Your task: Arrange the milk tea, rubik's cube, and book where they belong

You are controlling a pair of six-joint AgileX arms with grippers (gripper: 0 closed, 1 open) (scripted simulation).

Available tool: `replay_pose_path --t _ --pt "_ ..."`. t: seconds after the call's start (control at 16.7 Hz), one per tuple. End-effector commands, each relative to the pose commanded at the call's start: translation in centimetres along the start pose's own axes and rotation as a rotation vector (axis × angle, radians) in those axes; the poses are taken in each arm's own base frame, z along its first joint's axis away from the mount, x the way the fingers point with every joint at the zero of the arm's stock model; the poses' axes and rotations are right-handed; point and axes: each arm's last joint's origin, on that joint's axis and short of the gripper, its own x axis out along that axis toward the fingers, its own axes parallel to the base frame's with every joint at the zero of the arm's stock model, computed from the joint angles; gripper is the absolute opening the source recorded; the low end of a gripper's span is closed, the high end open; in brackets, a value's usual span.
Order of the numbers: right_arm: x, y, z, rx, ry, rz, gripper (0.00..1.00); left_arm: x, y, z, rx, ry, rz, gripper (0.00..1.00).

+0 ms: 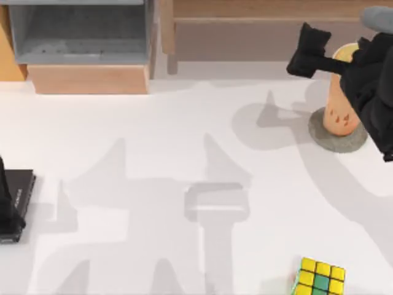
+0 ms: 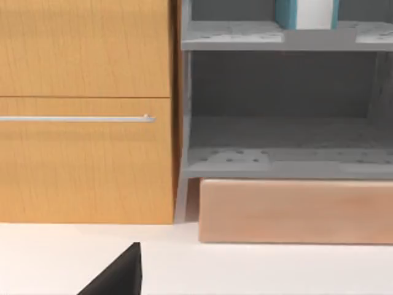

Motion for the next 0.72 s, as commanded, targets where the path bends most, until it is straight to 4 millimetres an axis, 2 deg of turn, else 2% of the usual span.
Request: replay_pose_path --t 0.12,0.3,0.54,0.72 --pt "-0.4 1.6 -0.2 0.072 0.155 0.003 1.0 0.0 0.0 0.0 0.0 0.0 0.0 1.0" --pt "-1.7 3.2 -1.9 0.142 0.45 -0.056 1.0 0.0 0.0 0.0 0.0 0.0 0.0 1.0" --pt "-4.8 4.0 -4.4 0.168 0.85 -0.228 1.0 0.0 0.0 0.0 0.0 0.0 0.0 1.0" --pt "-7.4 4.3 -5.1 0.153 1.081 -0.378 1.0 0.0 0.0 0.0 0.0 0.0 0.0 1.0"
